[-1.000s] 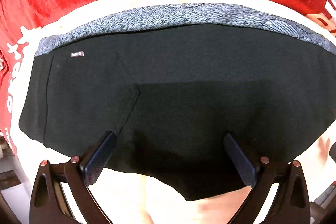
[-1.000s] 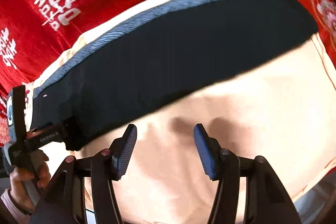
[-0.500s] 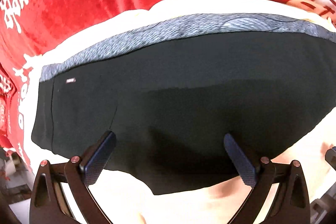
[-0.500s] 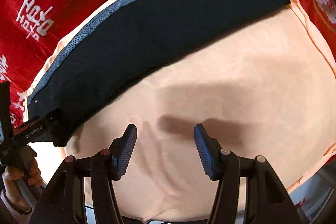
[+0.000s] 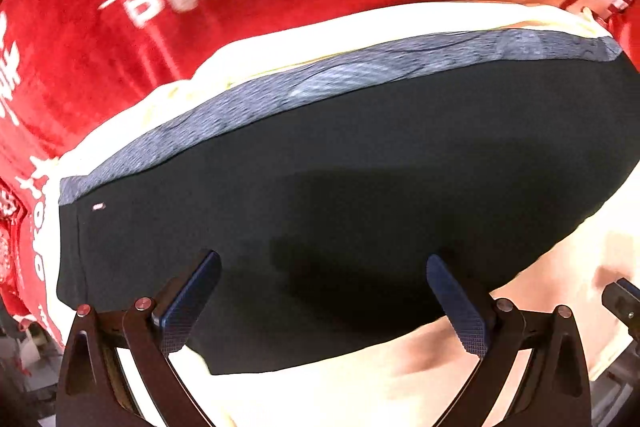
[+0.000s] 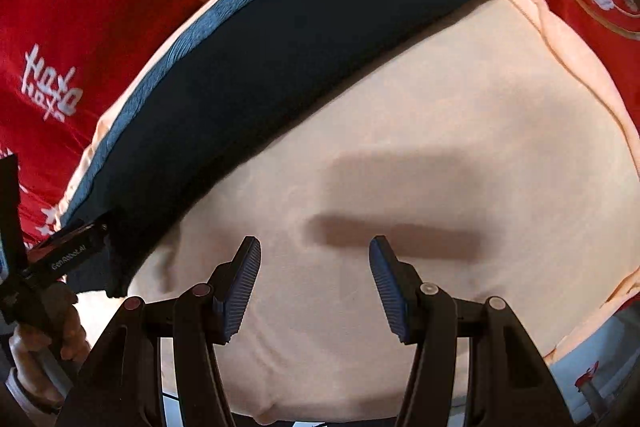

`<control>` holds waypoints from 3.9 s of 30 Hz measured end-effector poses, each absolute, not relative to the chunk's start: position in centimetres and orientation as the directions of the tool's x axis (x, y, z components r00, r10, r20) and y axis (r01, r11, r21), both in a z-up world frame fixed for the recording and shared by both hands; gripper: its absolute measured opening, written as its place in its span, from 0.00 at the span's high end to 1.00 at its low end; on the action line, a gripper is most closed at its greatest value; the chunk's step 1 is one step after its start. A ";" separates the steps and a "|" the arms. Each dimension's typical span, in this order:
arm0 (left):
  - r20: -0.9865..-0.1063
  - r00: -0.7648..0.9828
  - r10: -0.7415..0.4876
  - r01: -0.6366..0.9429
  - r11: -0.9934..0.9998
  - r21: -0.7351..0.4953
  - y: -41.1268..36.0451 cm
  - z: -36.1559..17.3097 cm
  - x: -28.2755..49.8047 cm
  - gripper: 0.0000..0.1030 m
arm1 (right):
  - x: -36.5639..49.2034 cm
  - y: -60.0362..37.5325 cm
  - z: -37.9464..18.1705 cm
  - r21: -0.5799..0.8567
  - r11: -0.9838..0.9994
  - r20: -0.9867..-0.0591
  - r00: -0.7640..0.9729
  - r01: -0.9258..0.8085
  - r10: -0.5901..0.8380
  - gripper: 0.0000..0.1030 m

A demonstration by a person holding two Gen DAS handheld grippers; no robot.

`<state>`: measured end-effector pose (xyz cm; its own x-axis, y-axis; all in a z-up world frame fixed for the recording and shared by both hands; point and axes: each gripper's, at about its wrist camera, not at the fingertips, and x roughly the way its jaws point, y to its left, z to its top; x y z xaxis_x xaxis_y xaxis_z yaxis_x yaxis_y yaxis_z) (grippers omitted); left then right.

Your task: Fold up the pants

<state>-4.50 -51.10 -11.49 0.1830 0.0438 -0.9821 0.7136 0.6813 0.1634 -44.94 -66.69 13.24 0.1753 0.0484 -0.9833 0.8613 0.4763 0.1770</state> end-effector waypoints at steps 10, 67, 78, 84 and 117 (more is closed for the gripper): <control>-0.982 0.186 0.017 0.702 0.697 0.145 -60.6 -10.3 -8.7 0.00 | -47.2 -73.7 15.6 0.251 0.464 -0.956 0.292 0.849 -0.016 0.47; -0.982 0.180 0.055 0.575 0.804 0.150 -74.6 -7.8 -13.3 0.00 | -51.1 -79.2 15.5 0.393 0.413 -0.915 0.395 0.821 0.083 0.45; -0.986 0.163 0.042 0.628 0.766 0.136 -76.8 -6.9 -16.5 0.00 | -50.9 -79.5 14.1 0.428 0.357 -0.901 0.424 0.831 0.094 0.41; -0.986 0.159 0.044 0.631 0.764 0.136 -77.0 -7.0 -16.5 0.00 | -51.2 -79.6 13.9 0.446 0.334 -0.892 0.441 0.831 0.093 0.41; -0.985 0.139 -0.103 0.688 0.726 0.021 -77.0 -5.4 -20.1 0.46 | -47.7 -83.8 14.8 0.584 0.290 -0.790 0.612 0.758 -0.008 0.85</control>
<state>-20.15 -77.01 -5.44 0.1386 -0.1027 -0.9850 0.6875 0.7259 0.0210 -47.74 -83.75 14.80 0.6125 -0.0077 -0.7904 0.7579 0.2898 0.5845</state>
